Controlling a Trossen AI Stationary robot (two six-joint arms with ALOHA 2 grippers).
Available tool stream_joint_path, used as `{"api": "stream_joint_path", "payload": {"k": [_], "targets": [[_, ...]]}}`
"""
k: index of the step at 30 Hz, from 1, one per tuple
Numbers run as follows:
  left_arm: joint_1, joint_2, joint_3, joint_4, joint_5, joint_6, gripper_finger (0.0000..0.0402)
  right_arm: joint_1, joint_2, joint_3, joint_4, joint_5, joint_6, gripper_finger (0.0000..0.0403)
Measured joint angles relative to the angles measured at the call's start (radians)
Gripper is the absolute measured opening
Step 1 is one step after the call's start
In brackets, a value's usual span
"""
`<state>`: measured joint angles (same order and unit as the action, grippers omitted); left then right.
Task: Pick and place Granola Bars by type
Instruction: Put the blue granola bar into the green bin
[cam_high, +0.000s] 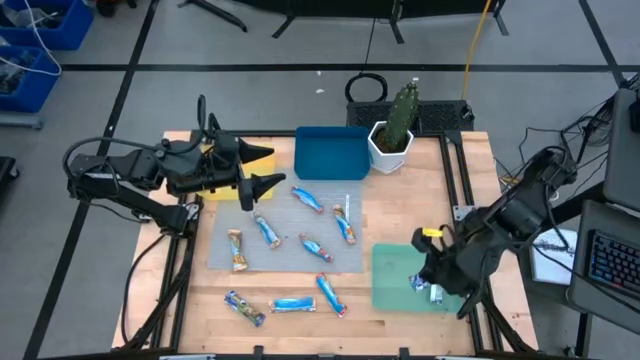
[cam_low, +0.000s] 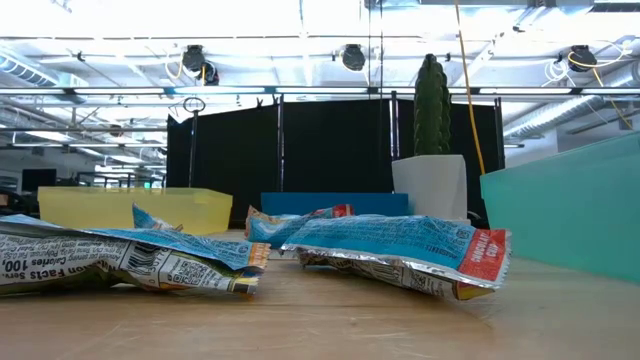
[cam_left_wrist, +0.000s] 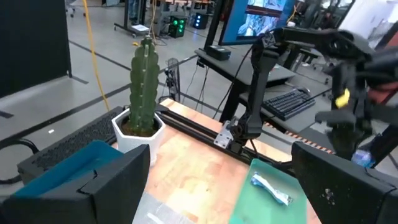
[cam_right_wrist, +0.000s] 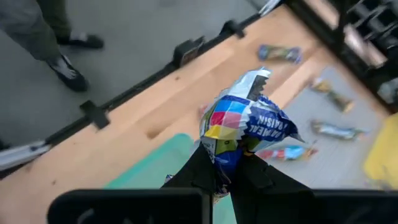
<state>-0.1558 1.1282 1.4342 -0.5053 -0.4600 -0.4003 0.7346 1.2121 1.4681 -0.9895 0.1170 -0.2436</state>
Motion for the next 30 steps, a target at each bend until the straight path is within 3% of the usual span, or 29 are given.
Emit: {"api": "stream_joint_path", "payload": {"k": [9, 21, 26, 30], "targets": [[0.0, 0.0, 0.0, 0.064, -0.049, -0.055, 0.039, 0.021, 0.109, 0.0, -0.223, -0.019, -0.014, 0.0018], [0.0, 0.0, 0.0, 0.097, -0.074, -0.124, 0.039, 0.081, 0.218, -0.007, -0.293, -0.009, -0.145, 0.0017], [0.0, 0.0, 0.0, 0.097, -0.07, -0.133, 0.039, 0.119, 0.248, -0.092, -0.294, 0.086, -0.188, 0.0013], [0.0, 0.0, 0.0, 0.089, -0.065, -0.133, 0.039, 0.134, 0.249, -0.204, -0.267, 0.092, -0.184, 0.0013]]}}
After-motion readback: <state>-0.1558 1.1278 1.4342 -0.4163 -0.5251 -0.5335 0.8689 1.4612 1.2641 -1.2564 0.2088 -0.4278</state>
